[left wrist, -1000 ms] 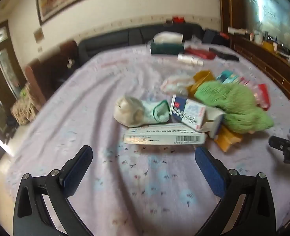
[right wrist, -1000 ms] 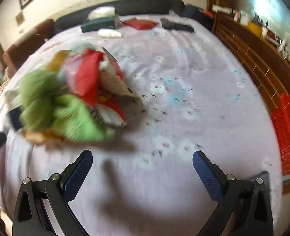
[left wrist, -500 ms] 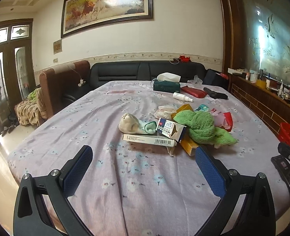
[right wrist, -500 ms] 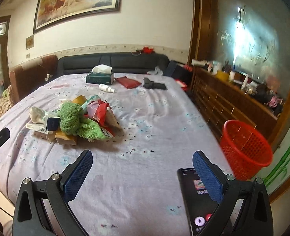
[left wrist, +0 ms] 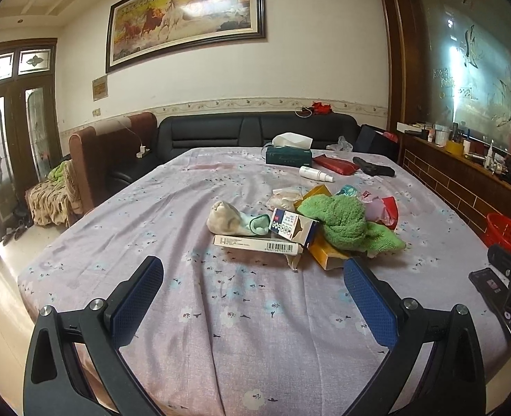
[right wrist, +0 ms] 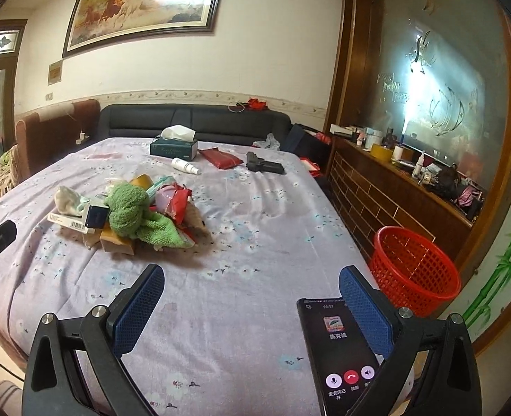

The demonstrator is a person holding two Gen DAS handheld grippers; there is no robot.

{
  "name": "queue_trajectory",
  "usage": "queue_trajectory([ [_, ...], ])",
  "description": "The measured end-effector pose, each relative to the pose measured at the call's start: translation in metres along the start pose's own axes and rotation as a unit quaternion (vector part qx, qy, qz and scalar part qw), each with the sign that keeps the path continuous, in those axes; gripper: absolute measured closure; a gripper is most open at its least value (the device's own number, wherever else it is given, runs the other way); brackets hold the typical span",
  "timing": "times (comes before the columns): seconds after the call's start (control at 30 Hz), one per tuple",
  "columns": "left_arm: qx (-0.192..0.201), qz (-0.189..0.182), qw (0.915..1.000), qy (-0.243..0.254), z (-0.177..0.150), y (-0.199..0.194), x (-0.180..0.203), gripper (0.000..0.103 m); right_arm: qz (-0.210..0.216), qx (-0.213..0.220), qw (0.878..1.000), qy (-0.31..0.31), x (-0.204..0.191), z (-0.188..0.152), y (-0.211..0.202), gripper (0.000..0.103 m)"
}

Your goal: Collect trash

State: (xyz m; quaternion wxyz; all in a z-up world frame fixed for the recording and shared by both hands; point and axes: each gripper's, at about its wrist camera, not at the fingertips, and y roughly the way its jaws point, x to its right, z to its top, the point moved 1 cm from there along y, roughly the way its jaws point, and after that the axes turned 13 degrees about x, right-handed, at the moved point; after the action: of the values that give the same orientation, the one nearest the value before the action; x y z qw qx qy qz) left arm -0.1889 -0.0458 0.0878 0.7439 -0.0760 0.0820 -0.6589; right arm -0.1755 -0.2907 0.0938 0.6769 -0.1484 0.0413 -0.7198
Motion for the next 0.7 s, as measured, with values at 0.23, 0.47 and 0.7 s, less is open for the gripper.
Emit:
queue_trajectory([
  [0.23,-0.004,-0.003,1.0,0.005,-0.0034,0.0014,0.0025,0.0,0.001,-0.003,1.0,-0.006,-0.0011,-0.0019,0.0004,0.003],
  [0.47,-0.002,-0.006,1.0,0.006,-0.0051,0.0004,0.0034,0.0,-0.004,0.005,1.0,-0.01,-0.0017,0.0009,-0.0025,0.004],
  [0.7,-0.003,-0.009,0.9999,0.008,-0.0048,-0.001,0.0035,0.0,-0.001,0.004,1.0,-0.008,-0.001,0.0011,-0.0023,0.007],
])
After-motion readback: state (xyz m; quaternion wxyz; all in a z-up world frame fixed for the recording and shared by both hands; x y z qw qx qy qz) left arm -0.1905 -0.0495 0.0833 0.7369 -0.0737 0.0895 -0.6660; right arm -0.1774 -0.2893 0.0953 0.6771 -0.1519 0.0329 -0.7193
